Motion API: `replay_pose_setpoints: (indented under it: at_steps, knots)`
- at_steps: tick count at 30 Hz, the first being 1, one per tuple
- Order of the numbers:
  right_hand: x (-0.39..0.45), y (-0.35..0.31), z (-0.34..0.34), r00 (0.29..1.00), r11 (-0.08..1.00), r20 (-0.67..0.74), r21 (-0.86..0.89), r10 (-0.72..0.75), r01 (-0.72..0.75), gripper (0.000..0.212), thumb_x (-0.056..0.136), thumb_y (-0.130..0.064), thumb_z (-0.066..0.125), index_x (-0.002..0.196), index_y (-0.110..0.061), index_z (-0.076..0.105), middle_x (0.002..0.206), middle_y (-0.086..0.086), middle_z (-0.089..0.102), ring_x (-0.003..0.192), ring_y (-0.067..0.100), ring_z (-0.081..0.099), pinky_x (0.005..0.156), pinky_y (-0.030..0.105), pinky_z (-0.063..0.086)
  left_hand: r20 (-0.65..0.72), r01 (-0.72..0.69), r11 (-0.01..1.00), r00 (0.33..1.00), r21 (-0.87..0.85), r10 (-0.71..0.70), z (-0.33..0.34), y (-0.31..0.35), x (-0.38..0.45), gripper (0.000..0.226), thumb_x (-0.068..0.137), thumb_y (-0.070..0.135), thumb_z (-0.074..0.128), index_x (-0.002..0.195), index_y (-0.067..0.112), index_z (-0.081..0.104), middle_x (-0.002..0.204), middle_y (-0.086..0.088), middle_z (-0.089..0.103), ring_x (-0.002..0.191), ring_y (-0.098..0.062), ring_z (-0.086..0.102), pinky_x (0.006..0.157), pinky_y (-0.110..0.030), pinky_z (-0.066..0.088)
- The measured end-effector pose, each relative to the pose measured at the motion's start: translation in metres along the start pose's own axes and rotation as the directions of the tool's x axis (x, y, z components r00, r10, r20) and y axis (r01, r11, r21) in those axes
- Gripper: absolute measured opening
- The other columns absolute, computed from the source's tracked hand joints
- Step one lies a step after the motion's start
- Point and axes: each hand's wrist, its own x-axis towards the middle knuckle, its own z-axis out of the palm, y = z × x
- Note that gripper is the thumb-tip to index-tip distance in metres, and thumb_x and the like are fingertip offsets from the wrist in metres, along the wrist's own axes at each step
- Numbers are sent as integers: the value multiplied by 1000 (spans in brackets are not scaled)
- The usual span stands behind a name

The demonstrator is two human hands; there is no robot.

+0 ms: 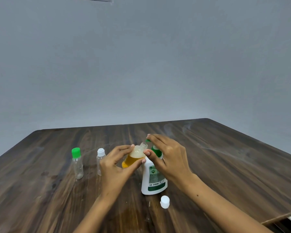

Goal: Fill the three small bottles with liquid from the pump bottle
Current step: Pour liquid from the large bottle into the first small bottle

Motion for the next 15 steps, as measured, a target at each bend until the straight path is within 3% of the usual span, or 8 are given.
replay_pose_setpoints:
  at_steps: [5, 10, 15]
  knots:
    - [-8, -2, 5, 999, 999, 16, 4, 34, -35, 71, 93, -67, 28, 106, -11, 70, 101, 0, 70, 87, 12, 66, 69, 17, 48, -5, -12, 1000, 1000, -7, 12, 0, 1, 1, 50, 67, 44, 75, 101, 7, 75, 101, 11, 68, 101, 3, 63, 82, -5, 48]
    - [1, 1, 1, 1000, 1000, 2, -12, 1, -1, 70, 94, -66, 28, 104, -12, 71, 104, 0, 71, 91, 13, 66, 75, 17, 45, 2, 2, 1000, 1000, -19, -2, -1, 2, 1, 50, 65, 47, 76, 104, 16, 72, 103, 21, 64, 102, 11, 61, 81, -4, 48]
    - [-9, -3, 6, 999, 999, -5, 5, 47, -47, 70, 93, -66, 29, 103, -11, 71, 99, 0, 71, 85, 12, 66, 67, 19, 50, 0, -2, 1000, 1000, -15, 2, -1, 2, 0, 51, 66, 44, 75, 103, 9, 74, 101, 14, 68, 101, 8, 62, 81, -5, 48]
